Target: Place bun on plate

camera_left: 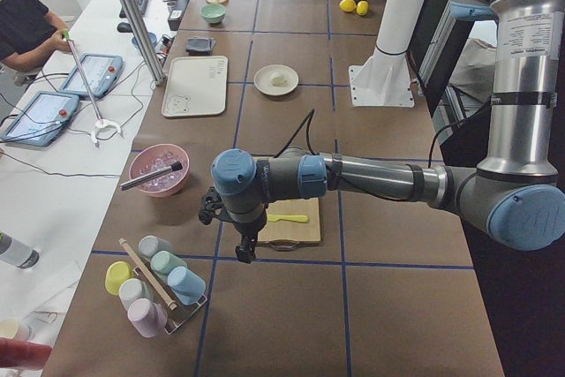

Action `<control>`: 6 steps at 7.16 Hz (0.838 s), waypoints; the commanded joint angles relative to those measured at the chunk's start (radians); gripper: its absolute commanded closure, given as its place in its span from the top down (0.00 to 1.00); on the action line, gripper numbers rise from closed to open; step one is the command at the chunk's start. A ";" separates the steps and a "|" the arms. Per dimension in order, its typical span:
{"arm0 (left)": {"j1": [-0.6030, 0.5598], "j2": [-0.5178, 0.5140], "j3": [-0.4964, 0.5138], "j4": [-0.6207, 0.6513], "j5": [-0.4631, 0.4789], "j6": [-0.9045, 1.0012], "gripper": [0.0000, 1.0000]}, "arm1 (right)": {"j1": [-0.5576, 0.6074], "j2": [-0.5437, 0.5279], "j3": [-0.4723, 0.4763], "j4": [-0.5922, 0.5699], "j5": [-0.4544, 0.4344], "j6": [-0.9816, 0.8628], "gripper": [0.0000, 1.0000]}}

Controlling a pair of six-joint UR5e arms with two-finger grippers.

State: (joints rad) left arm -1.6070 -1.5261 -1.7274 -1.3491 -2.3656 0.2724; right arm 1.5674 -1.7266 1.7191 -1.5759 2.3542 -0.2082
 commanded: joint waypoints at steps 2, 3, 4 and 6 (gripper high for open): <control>0.010 0.009 -0.011 -0.005 0.008 -0.039 1.00 | 0.002 -0.027 0.011 -0.050 -0.004 -0.067 1.00; 0.012 0.007 -0.012 -0.007 0.008 -0.071 1.00 | 0.002 -0.018 0.016 -0.055 -0.006 -0.042 1.00; 0.012 0.006 -0.014 -0.007 0.008 -0.091 1.00 | 0.002 -0.014 0.010 -0.056 -0.006 -0.022 1.00; 0.013 0.009 -0.001 -0.030 0.006 -0.117 1.00 | 0.002 -0.014 0.031 -0.047 0.005 0.099 1.00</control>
State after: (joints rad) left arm -1.5951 -1.5183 -1.7377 -1.3623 -2.3581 0.1690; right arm 1.5693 -1.7419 1.7368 -1.6260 2.3557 -0.1620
